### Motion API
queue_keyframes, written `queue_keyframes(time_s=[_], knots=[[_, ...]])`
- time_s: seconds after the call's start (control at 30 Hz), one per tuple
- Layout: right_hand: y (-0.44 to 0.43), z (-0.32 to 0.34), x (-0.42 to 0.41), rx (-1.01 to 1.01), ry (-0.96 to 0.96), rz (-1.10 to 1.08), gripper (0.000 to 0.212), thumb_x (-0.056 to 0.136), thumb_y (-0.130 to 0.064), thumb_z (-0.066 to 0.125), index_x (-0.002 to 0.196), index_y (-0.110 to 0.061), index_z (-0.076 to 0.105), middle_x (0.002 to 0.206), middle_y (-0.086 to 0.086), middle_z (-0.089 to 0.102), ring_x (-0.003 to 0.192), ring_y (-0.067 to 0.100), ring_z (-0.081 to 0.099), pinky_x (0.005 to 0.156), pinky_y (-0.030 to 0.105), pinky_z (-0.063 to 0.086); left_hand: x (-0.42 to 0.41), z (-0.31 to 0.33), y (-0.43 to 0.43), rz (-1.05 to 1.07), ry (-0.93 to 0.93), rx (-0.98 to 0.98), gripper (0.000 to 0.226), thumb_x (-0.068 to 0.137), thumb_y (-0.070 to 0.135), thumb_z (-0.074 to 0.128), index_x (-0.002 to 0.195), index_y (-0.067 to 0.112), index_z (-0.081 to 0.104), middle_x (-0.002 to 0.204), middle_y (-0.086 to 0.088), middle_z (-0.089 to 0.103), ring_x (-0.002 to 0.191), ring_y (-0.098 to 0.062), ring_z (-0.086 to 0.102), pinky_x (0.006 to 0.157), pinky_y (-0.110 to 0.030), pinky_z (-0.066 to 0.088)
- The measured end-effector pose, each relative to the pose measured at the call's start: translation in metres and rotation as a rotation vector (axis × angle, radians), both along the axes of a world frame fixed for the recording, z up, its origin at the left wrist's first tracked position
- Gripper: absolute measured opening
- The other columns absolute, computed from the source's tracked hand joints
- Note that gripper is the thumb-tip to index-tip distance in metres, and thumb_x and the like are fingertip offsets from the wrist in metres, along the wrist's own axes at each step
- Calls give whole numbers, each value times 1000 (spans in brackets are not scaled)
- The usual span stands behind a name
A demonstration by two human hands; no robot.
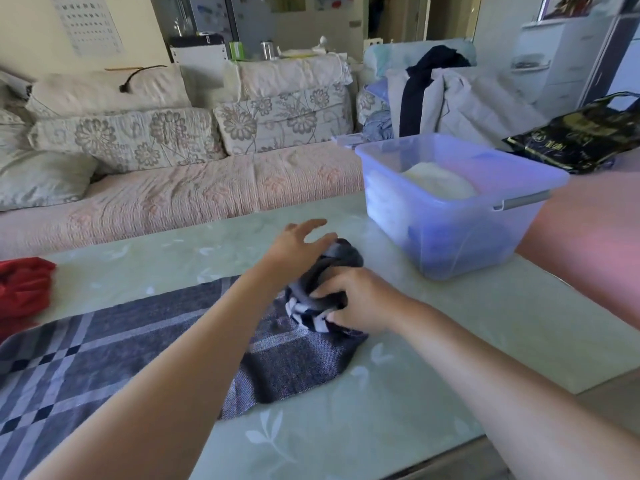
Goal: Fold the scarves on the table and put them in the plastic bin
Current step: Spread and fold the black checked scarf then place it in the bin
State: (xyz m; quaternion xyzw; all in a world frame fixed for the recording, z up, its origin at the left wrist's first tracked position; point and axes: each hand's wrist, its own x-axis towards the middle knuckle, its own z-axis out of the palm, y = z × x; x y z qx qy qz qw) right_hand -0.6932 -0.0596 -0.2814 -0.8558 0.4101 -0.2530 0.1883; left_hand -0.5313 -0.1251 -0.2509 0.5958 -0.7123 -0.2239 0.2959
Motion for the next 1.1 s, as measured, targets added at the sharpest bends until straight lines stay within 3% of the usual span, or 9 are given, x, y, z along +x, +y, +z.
queue_keyframes(time_s=[0.17, 0.27, 0.4, 0.53, 0.63, 0.7, 0.9, 1.0, 1.1], knots=[[-8, 4, -3, 116, -437, -441, 34, 84, -6, 57, 75, -34, 73, 61, -25, 65, 68, 2, 64, 70, 22, 48, 35, -20, 27, -142, -306, 340, 26, 92, 37, 62, 105, 16, 71, 82, -2, 65, 66, -11, 51, 60, -22, 42], [-19, -3, -16, 205, -321, -631, 27, 88, -13, 56, 90, -36, 68, 95, -16, 70, 97, 12, 65, 82, 25, 46, 54, -26, 32, -38, -719, 226, 13, 92, 17, 56, 93, 13, 68, 73, 7, 57, 69, -13, 56, 60, -25, 47], [-20, -20, -14, 557, -75, -497, 57, 83, -29, 61, 139, -30, 54, 138, -1, 56, 122, 17, 56, 98, 27, 44, 73, -22, 33, 223, -767, 242, 8, 91, 17, 53, 95, 13, 57, 104, -4, 65, 96, -28, 62, 75, -34, 48], [-24, -16, 4, 606, -207, -329, 29, 85, -24, 63, 110, -34, 73, 102, -3, 73, 94, 12, 65, 81, 26, 49, 74, -16, 21, 158, -245, 63, 47, 87, 17, 50, 132, 30, 50, 123, -1, 53, 102, -26, 59, 86, -41, 53], [-31, -15, 8, 460, -54, -324, 7, 83, -31, 74, 85, -38, 76, 82, -16, 71, 84, 6, 66, 70, 19, 47, 63, -22, 18, -33, -433, 152, 66, 81, 59, 54, 143, 44, 34, 124, 3, 56, 106, -25, 61, 92, -41, 52], [-34, -14, 8, 387, 26, -343, 12, 82, -34, 76, 70, -37, 74, 75, -17, 70, 77, 3, 65, 65, 19, 47, 65, -34, 18, -69, -551, 248, 53, 84, 48, 59, 134, 34, 49, 118, -1, 63, 102, -25, 62, 83, -35, 52], [-55, 15, -8, -38, -230, -886, 28, 94, -27, 47, 73, -10, 55, 72, 8, 62, 75, 35, 56, 62, 37, 40, 60, -18, -6, 243, 22, 134, 16, 86, 4, 53, 84, 15, 63, 83, -10, 65, 86, -32, 66, 67, -33, 54], [-66, 30, -19, -107, -533, -887, 16, 98, -23, 48, 108, -19, 60, 107, 6, 70, 99, 32, 61, 79, 37, 45, 33, 11, -11, 43, 878, 191, 22, 95, -4, 51, 108, 12, 59, 114, -15, 63, 92, -27, 66, 76, -37, 60], [-67, 33, -18, 90, -311, -682, 59, 98, -19, 51, 153, -29, 31, 146, 6, 52, 133, 29, 47, 105, 37, 35, 9, 31, -14, -290, 851, 383, 52, 97, 4, 55, 146, 15, 40, 142, -5, 50, 126, -23, 53, 105, -42, 46]])
